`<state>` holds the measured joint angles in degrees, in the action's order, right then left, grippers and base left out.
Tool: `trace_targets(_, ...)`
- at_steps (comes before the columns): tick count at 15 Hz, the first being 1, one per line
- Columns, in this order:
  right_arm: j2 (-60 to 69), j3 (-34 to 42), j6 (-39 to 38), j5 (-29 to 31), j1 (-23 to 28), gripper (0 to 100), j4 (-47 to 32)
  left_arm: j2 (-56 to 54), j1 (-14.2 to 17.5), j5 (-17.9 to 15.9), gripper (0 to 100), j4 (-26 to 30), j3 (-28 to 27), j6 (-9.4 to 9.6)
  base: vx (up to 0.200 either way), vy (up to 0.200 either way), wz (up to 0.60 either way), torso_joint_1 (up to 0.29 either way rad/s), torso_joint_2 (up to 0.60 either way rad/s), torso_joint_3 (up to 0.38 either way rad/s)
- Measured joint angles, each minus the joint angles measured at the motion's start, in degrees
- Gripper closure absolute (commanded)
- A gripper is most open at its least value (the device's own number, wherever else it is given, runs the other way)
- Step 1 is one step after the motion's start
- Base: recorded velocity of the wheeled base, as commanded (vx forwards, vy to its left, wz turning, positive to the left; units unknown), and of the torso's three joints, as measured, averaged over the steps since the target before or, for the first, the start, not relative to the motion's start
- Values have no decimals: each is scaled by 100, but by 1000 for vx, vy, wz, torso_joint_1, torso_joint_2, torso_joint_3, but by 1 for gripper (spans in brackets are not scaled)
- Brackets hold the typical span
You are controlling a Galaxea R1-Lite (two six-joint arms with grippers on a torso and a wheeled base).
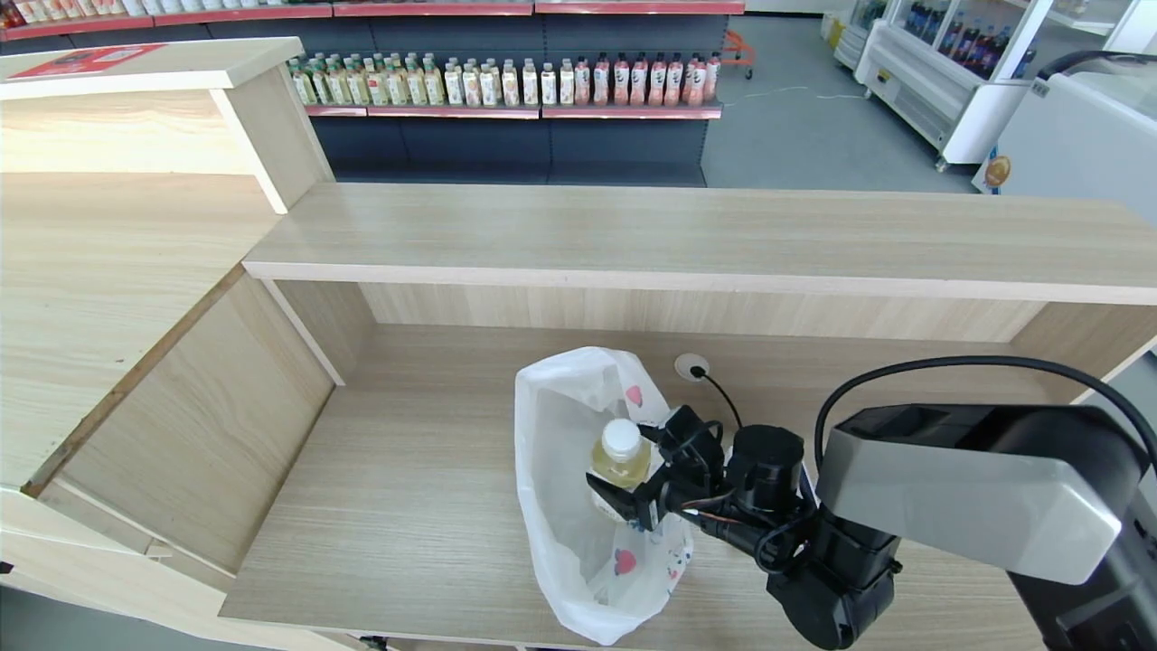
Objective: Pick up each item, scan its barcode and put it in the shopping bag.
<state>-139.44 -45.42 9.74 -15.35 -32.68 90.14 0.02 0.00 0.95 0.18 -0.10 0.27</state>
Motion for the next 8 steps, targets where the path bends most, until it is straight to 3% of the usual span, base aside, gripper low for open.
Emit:
trace_targets(5,840,315,-525,-4,101,0,-250,0,0,0,0,0,0,0,0,0,0,0,0,0)
trace_targets(8,1887,955,-703,-11,315,0,-652,0,0,0,0,0,0,-2,0,0,0,0,0,0)
